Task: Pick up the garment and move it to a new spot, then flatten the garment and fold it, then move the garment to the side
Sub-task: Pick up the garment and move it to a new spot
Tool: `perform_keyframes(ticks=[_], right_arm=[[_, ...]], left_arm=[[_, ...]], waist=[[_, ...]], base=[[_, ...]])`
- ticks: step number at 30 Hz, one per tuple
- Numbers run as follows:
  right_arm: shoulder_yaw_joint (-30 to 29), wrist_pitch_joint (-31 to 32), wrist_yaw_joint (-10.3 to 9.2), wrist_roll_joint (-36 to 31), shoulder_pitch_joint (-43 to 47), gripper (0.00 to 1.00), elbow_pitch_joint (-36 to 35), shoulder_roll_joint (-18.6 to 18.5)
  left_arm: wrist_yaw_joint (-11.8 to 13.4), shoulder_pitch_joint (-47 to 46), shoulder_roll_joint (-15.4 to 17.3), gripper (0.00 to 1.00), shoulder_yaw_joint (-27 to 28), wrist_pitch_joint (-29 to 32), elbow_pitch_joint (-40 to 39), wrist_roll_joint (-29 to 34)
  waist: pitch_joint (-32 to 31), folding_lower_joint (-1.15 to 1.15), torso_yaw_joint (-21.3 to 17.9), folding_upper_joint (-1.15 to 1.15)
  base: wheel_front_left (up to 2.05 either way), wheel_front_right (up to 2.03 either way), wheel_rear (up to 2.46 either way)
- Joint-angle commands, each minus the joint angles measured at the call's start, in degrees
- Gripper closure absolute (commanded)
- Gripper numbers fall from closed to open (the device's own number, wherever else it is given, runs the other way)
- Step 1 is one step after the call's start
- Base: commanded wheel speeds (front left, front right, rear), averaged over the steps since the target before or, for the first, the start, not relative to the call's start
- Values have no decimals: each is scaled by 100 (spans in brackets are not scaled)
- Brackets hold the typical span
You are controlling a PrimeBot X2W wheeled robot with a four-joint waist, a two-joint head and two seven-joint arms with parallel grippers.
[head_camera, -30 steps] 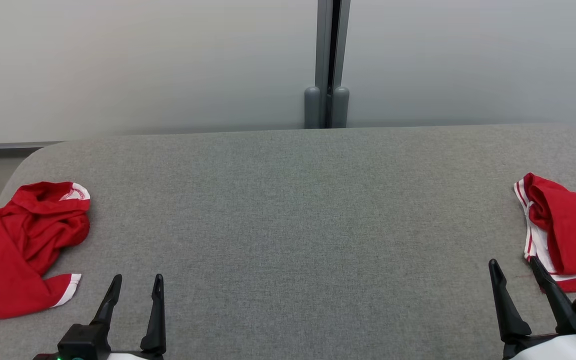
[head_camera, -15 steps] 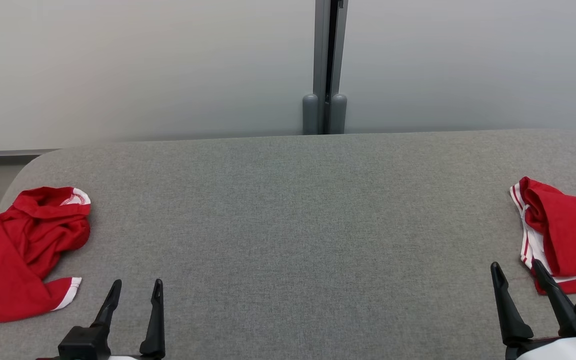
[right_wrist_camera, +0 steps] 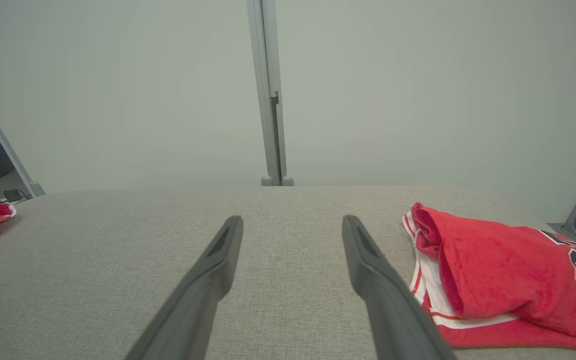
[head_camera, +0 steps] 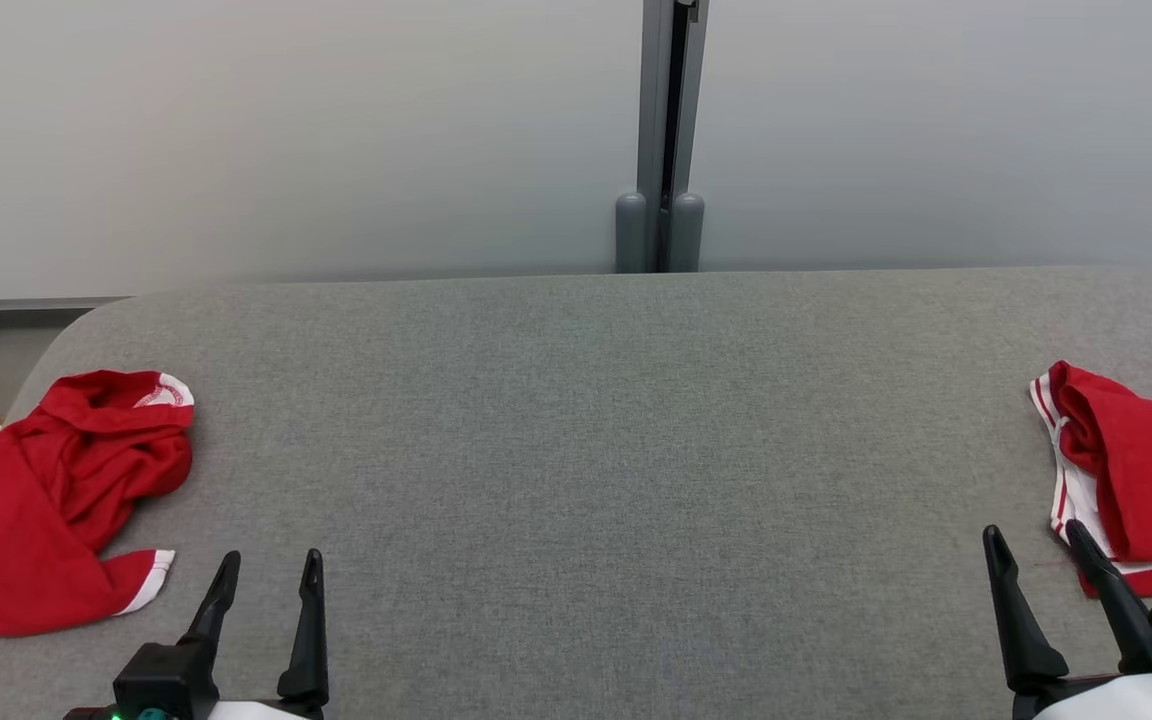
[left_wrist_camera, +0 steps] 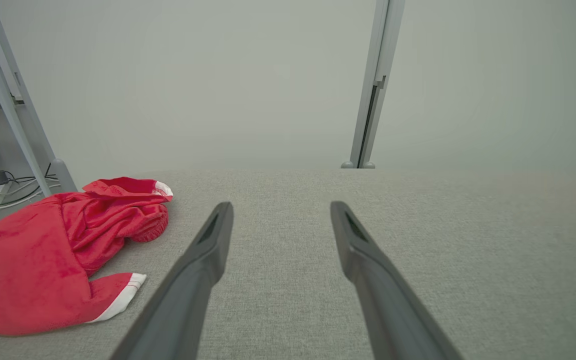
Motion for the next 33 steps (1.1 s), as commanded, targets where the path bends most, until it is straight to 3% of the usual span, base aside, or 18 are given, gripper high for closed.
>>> perform_keyframes(ticks=[1, 5, 21, 33], right_arm=[[9, -2, -10, 1, 13, 0, -26, -11], [59, -36, -9, 23, 3, 0, -1, -40], [319, 1, -6, 2, -31, 0, -124, 36], [396, 49, -6, 12, -66, 0, -105, 54]], left_arm=[[20, -67, 33, 0, 10, -25, 14, -22], [42, -146, 31, 0, 37, -41, 28, -54], [104, -314, 92, 0, 132, -120, 18, -114], [97, -484, 69, 0, 123, -165, 108, -161]], waist=[[-9, 0, 44, 0], [-49, 0, 282, 0], [-135, 0, 2016, 0], [-106, 0, 2373, 0]], base=[[0, 0, 0], [0, 0, 0], [0, 0, 0], [0, 0, 0]])
